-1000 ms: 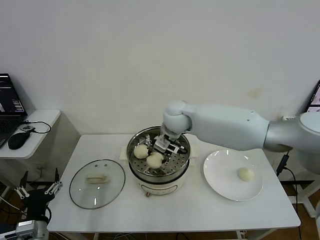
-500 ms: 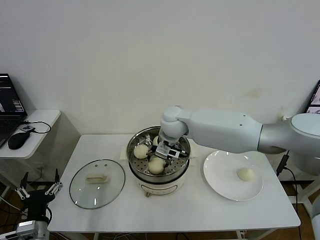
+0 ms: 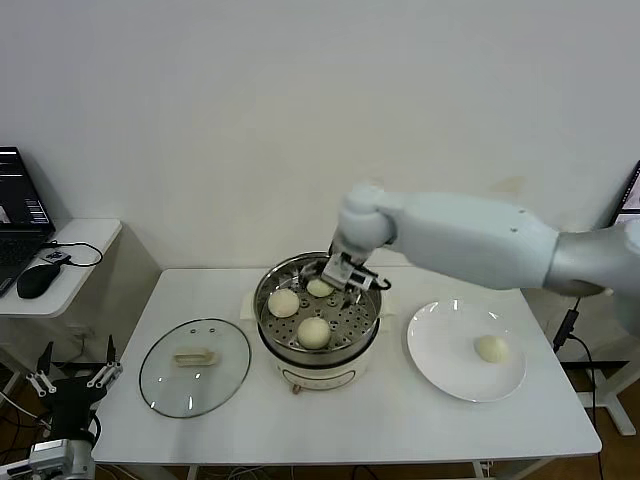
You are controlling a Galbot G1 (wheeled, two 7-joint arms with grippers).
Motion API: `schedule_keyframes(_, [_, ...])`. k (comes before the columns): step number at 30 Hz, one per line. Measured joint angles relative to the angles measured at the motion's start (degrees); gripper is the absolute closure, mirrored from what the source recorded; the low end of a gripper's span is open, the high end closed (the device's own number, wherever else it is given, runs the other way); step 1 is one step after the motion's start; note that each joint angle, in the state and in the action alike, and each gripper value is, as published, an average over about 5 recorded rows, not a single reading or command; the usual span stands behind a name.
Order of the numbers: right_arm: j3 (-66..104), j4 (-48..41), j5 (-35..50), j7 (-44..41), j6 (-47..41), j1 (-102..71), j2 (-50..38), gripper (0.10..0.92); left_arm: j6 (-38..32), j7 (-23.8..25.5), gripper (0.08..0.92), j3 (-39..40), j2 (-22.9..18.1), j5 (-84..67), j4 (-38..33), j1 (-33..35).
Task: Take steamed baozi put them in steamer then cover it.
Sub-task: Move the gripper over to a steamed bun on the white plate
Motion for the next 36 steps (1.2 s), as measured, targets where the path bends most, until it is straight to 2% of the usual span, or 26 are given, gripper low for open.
schedule_keyframes(8, [3.0,4.4,3.9,-0.2,-12.0,-0.3,-11.6,0.202,0.2,0.3,0.177,0.8,0.8,0.5,-0.2,-0.6])
schedule_keyframes(13, [5.2,6.8,3.9,-1.2,-15.4,-2.6,-20.0,0.203,0.2,0.3,0.177,1.7,1.0,1.1,-0.4,-0.8])
schedule_keyframes(23, [17.2,6.3,-1.7,-4.3,-13.8,-17.1,-31.6,0.203,0.4,0.4,0.177,3.2,1.2,2.3,0.0,-1.0])
schedule_keyframes(36, [33.0,-2.2,-11.3,-5.3,-9.8,-35.5,-33.6,0.202,0.7,0.5,0.177,3.1,1.0,2.8,1.0,-0.9])
